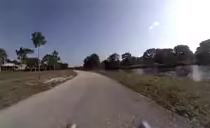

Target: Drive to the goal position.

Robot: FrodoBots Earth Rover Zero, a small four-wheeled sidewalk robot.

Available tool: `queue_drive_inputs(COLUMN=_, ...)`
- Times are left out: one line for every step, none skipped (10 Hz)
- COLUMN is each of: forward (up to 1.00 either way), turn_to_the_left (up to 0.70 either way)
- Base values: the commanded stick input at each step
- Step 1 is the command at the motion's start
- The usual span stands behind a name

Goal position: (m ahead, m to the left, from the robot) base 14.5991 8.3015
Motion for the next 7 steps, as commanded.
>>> queue_drive_inputs(forward=0.99, turn_to_the_left=0.03)
queue_drive_inputs(forward=1.00, turn_to_the_left=0.03)
queue_drive_inputs(forward=1.00, turn_to_the_left=0.03)
queue_drive_inputs(forward=1.00, turn_to_the_left=0.32)
queue_drive_inputs(forward=1.00, turn_to_the_left=0.40)
queue_drive_inputs(forward=1.00, turn_to_the_left=0.40)
queue_drive_inputs(forward=1.00, turn_to_the_left=0.23)
